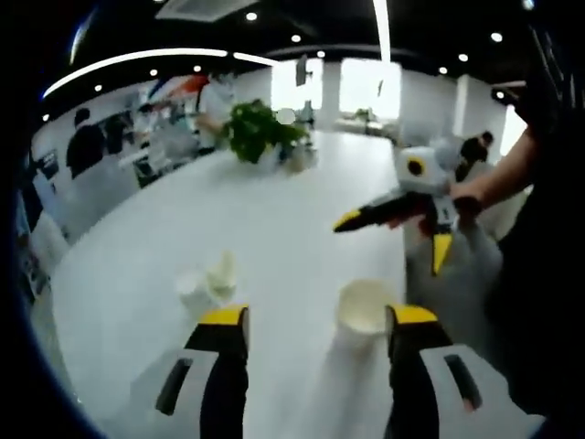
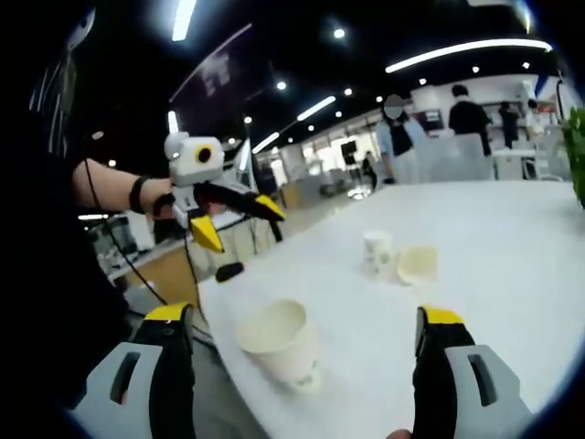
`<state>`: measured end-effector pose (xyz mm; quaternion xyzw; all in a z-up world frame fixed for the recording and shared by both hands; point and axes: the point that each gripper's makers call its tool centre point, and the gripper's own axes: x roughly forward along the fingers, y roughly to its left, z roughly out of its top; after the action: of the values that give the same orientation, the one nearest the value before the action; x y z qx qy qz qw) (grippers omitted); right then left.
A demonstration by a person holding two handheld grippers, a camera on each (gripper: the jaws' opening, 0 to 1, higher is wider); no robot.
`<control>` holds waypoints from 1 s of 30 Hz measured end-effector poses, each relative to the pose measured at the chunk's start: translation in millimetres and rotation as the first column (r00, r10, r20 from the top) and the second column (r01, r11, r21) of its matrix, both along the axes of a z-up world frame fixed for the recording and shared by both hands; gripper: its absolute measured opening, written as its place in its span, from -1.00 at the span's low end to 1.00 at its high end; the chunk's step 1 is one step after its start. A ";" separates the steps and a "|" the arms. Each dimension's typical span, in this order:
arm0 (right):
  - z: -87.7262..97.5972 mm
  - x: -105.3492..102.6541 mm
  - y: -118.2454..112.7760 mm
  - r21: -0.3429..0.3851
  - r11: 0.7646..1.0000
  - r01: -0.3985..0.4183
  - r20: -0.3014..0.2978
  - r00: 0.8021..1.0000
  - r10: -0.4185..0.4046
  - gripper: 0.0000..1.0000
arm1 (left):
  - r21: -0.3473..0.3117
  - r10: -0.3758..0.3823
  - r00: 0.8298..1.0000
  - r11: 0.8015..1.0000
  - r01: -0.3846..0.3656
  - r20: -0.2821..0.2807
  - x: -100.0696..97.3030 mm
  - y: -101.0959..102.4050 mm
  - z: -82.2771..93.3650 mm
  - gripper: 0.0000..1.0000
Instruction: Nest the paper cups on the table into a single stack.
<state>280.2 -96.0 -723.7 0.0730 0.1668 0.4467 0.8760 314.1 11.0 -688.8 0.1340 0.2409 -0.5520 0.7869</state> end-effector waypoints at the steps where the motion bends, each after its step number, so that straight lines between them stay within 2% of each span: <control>1: 0.0 0.1 -0.2 -0.003 1.000 -0.001 0.000 1.000 0.001 0.99 | -0.003 0.005 1.000 1.000 -0.005 0.002 0.3 2.0 -0.4 0.25; 3: -1.2 0.6 -0.5 -0.007 1.000 -0.002 -0.004 1.000 0.002 0.99 | -0.020 0.017 1.000 1.000 -0.017 -0.016 -1.0 3.9 -1.8 0.34; 6: -1.1 1.5 -1.3 -0.013 1.000 0.000 -0.005 1.000 0.000 0.99 | -0.015 0.024 1.000 1.000 -0.024 0.004 -1.8 9.0 -5.0 0.42; 10: 0.2 4.6 -4.5 -0.012 1.000 0.012 -0.004 1.000 -0.012 1.00 | -0.020 0.044 0.999 0.999 -0.044 0.002 -0.9 12.6 -8.1 0.58; 14: 1.7 6.8 -8.0 -0.006 1.000 0.028 -0.005 1.000 -0.028 1.00 | -0.016 0.085 0.994 0.996 -0.084 0.070 8.2 18.1 -8.3 0.98; 17: 0.9 7.9 -9.6 -0.014 1.000 0.027 -0.006 1.000 -0.028 1.00 | -0.030 0.087 0.993 0.996 -0.084 0.081 9.8 18.3 -5.8 0.97; 19: 0.7 9.1 -10.5 -0.020 0.999 0.026 -0.008 1.000 -0.027 1.00 | -0.044 0.088 0.994 0.995 -0.086 0.060 8.2 16.8 -6.0 0.97; 23: 2.1 14.4 -11.1 -0.018 0.999 0.030 -0.014 0.999 -0.030 0.97 | -0.029 0.086 0.995 0.996 -0.085 0.055 7.7 17.6 -10.2 0.97; 28: -5.1 35.8 -13.8 -0.018 0.998 0.067 -0.068 0.995 -0.068 0.92 | -0.038 0.105 0.993 0.994 -0.103 0.049 10.1 17.9 -10.4 0.97; 30: -2.9 50.1 -14.8 0.003 0.995 0.096 -0.075 0.993 -0.095 0.88 | -0.035 0.106 0.993 0.994 -0.104 0.045 10.2 18.1 -11.5 0.97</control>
<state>330.3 -110.9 -726.6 0.1004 0.1941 0.4019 0.8892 324.3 29.1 -700.4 0.1213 0.2203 -0.5104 0.8223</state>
